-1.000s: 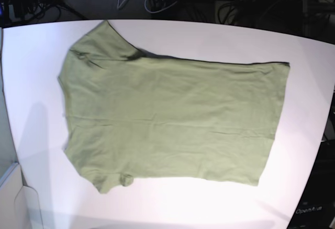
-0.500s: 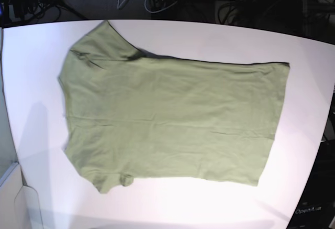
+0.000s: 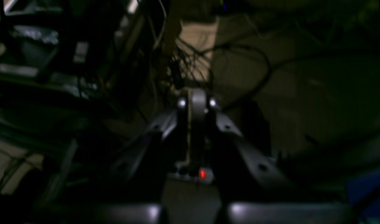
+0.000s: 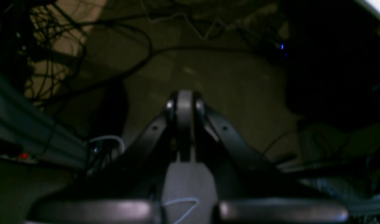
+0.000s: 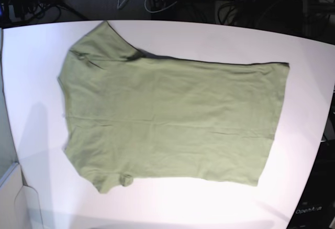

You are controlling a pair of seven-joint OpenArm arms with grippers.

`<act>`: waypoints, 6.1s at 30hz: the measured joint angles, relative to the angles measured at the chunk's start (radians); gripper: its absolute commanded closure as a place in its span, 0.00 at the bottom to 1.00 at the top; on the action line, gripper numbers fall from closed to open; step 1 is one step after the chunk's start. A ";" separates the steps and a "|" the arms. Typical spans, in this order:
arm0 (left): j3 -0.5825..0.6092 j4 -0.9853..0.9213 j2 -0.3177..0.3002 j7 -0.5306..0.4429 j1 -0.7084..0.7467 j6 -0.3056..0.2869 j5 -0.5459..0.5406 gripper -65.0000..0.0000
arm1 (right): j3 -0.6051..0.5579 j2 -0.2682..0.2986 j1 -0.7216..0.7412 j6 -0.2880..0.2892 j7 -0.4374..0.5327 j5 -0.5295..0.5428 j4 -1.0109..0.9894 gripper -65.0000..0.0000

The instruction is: Fold the T-shirt properly

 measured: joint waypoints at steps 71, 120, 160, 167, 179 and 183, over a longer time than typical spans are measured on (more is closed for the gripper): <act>-0.195 1.316 0.012 1.190 0.165 -0.007 -0.142 0.78 | -0.113 -0.063 -0.148 0.004 -0.991 0.099 1.118 0.42; -0.300 1.316 -0.020 1.315 0.151 -0.009 -0.142 0.78 | -0.169 0.005 -0.048 0.170 -1.150 0.619 1.075 1.00; -0.650 0.985 -0.013 2.029 -0.467 -0.509 -0.127 0.48 | -0.169 0.056 -0.006 0.169 -1.194 0.618 1.074 0.99; -0.649 0.927 -0.019 2.026 -0.499 -0.508 -0.128 0.48 | -0.164 0.056 0.020 0.169 -1.240 0.617 1.073 1.00; -0.648 0.807 -0.031 1.967 -0.575 -0.509 -0.156 0.48 | -0.165 0.059 0.027 0.169 -1.241 0.617 1.073 1.00; -0.650 0.779 -0.033 1.962 -0.601 -0.513 -0.158 0.51 | -0.161 0.079 0.026 0.169 -1.243 0.617 1.073 1.00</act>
